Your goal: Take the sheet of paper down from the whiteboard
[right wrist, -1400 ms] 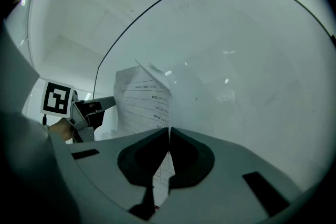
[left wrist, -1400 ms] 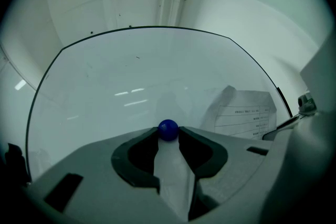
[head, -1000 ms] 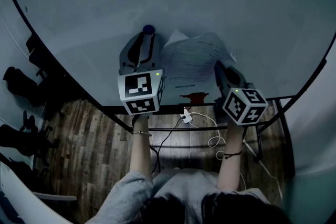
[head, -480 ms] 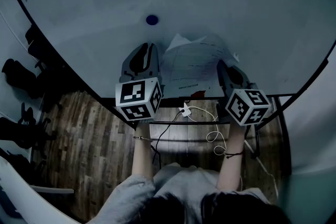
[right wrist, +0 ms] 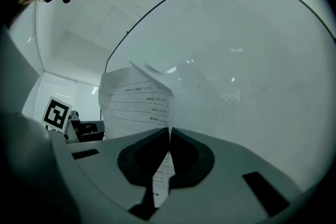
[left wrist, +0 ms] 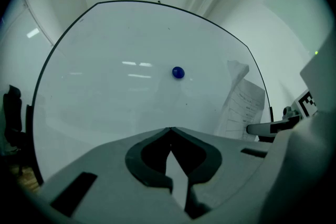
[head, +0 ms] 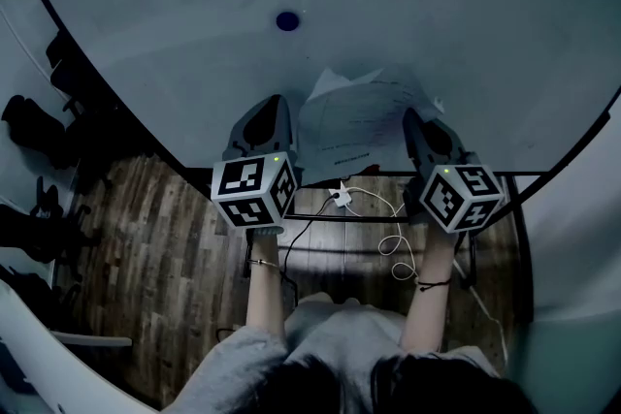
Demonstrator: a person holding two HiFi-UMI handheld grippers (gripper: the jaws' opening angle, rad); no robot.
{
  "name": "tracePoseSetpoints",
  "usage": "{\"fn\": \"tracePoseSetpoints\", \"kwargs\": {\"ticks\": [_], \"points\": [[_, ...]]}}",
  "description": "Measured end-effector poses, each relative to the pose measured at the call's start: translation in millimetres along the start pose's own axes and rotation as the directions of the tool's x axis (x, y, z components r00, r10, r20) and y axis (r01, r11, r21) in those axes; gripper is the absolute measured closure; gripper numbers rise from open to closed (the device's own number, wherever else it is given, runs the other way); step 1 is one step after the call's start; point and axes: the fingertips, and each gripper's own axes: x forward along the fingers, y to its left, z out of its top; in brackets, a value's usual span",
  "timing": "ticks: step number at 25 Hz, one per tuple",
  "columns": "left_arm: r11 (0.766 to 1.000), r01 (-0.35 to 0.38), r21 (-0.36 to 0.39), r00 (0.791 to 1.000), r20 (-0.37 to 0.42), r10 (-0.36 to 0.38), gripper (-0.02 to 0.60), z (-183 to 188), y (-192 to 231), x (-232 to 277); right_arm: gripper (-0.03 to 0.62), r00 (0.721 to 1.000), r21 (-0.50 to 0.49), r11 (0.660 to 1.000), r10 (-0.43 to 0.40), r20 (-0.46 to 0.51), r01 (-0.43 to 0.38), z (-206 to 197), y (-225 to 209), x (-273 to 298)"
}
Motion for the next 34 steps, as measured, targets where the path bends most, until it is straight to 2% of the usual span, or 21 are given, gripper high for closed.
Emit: {"fn": "tracePoseSetpoints", "kwargs": {"ticks": [14, 34], "points": [[0.998, -0.012, -0.061, 0.996, -0.087, 0.007, 0.575, -43, 6, -23, 0.594, 0.999, -0.041, 0.999, 0.026, -0.021, -0.027, -4, 5, 0], [0.999, -0.005, -0.051, 0.997, -0.072, 0.001, 0.575, -38, 9, -36, 0.594, 0.999, -0.060, 0.998, 0.034, 0.013, -0.033, 10, 16, -5]]}}
